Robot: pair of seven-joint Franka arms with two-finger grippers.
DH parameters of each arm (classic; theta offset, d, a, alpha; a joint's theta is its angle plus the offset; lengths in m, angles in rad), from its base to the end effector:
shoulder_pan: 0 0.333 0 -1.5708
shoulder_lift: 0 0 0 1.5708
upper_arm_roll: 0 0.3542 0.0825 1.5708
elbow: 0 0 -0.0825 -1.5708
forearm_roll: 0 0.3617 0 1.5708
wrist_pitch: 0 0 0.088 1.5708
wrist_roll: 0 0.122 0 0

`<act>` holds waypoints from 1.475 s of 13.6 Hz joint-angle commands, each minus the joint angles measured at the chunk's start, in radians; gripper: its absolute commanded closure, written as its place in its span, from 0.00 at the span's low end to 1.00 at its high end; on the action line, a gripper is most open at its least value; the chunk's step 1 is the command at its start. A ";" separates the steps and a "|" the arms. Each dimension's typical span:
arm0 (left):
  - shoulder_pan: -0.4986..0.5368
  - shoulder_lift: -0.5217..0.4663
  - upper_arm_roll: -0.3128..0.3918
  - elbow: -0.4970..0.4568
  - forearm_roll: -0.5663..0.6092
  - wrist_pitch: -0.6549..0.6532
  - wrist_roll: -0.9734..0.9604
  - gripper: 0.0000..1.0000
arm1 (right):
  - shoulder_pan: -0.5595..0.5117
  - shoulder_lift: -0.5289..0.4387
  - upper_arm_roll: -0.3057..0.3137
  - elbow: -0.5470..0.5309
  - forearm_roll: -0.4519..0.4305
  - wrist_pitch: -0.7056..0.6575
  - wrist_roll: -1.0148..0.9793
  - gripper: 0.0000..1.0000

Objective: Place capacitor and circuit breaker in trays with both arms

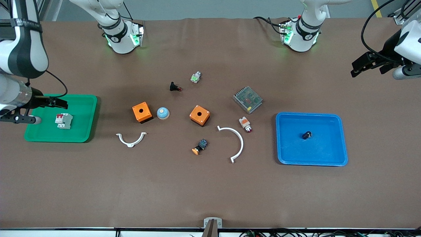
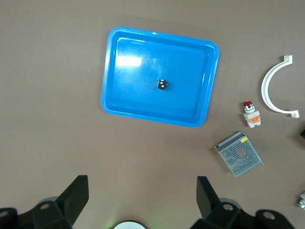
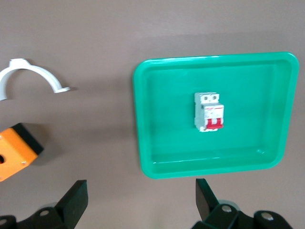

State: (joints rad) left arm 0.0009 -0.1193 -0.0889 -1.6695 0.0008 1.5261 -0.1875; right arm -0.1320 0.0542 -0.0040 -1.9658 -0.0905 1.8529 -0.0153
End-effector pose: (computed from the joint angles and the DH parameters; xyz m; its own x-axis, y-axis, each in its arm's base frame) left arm 0.4827 -0.0457 0.6601 0.9947 0.1003 -0.0220 0.0999 -0.9949 -0.0158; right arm 0.5238 -0.0801 0.4649 0.9812 -0.0935 -0.1686 -0.0811 -0.9936 0.0790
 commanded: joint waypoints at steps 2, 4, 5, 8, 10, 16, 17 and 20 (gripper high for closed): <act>0.002 -0.017 -0.018 0.005 0.034 0.000 0.023 0.00 | 0.071 -0.072 -0.007 -0.025 0.050 -0.021 0.087 0.00; 0.002 -0.017 -0.022 0.020 0.033 -0.003 0.025 0.00 | 0.072 -0.095 -0.005 -0.007 0.075 -0.023 0.087 0.00; 0.004 -0.017 -0.022 0.022 0.033 -0.003 0.026 0.00 | 0.081 -0.106 -0.004 0.004 0.075 -0.030 0.087 0.00; 0.005 -0.017 -0.022 0.039 0.021 -0.004 0.068 0.00 | 0.094 -0.114 -0.004 0.085 0.084 -0.093 0.089 0.00; 0.007 -0.016 -0.022 0.042 0.016 -0.020 0.068 0.00 | 0.094 -0.108 -0.007 0.154 0.103 -0.125 0.089 0.00; 0.011 0.020 -0.014 0.073 0.022 -0.030 0.114 0.00 | 0.086 -0.074 -0.008 0.278 0.103 -0.126 0.087 0.00; 0.013 0.023 -0.012 0.082 0.021 -0.030 0.121 0.00 | 0.089 -0.057 -0.008 0.313 0.101 -0.126 0.087 0.00; 0.008 0.041 -0.012 0.099 0.019 -0.032 0.141 0.00 | 0.088 -0.027 -0.008 0.367 0.103 -0.130 0.084 0.00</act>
State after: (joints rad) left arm 0.0069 -0.0989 -0.0983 -1.6083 0.0164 1.5121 -0.0705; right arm -0.0475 -0.0115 -0.0076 -1.6575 -0.0040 1.7439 0.0640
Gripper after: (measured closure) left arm 0.000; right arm 0.000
